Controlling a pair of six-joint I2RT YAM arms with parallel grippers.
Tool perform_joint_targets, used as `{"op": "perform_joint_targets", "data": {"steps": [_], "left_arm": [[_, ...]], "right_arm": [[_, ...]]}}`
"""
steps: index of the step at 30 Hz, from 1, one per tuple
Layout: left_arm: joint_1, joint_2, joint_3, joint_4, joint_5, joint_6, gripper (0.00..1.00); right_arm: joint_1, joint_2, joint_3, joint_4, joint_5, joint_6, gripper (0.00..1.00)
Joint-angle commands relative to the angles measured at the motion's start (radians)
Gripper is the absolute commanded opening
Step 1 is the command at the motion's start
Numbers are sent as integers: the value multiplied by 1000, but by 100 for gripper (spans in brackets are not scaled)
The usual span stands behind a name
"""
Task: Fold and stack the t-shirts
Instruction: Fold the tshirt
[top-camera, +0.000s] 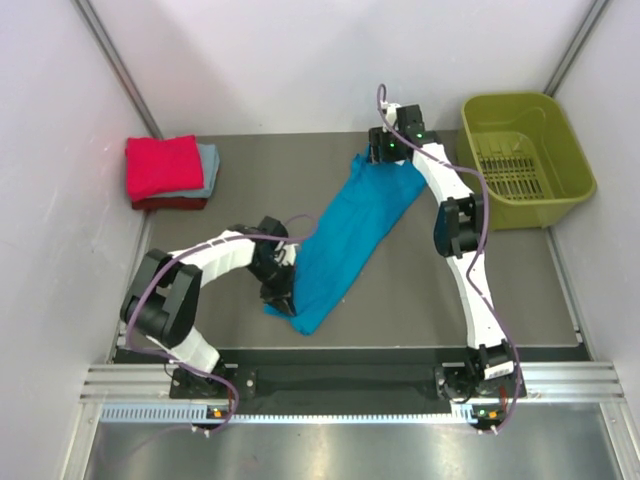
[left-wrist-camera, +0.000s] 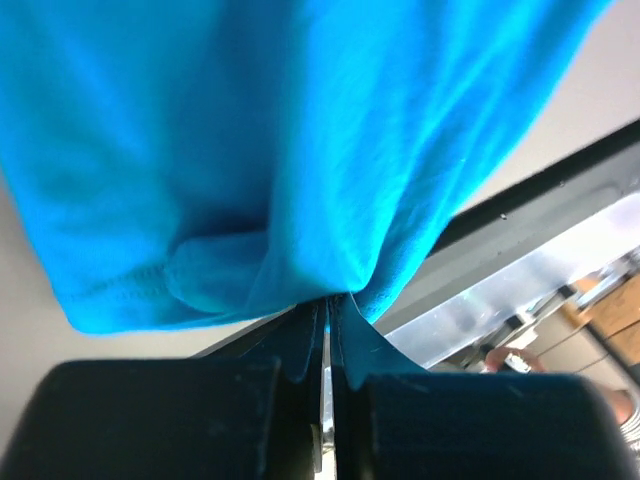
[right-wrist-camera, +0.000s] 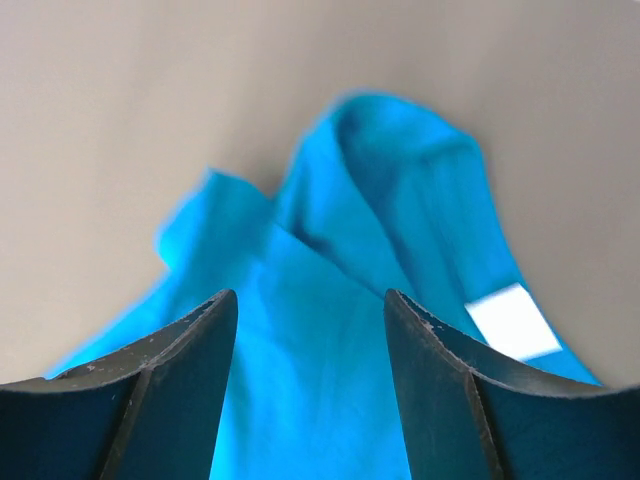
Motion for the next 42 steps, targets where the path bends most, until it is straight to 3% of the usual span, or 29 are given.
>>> {"op": "perform_joint_targets", "data": {"steps": [1, 8, 12, 21, 27, 34, 42], "left_arm": [[-99, 22, 11, 56, 62, -55, 0], [-204, 67, 46, 88, 88, -60, 0], [-209, 24, 28, 87, 79, -60, 0], [-209, 6, 33, 93, 67, -49, 0], [-209, 7, 65, 88, 50, -30, 0], [-207, -23, 51, 87, 36, -17, 0], [-207, -50, 16, 90, 30, -13, 0]], "right_arm": [[52, 30, 63, 111, -44, 89, 61], [105, 0, 60, 85, -35, 71, 63], [100, -124, 19, 56, 48, 46, 66], [33, -474, -366, -45, 68, 36, 68], [-58, -594, -629, -97, 11, 71, 68], [-92, -587, -798, -107, -21, 77, 68], [-86, -450, -695, -99, 19, 53, 66]]}}
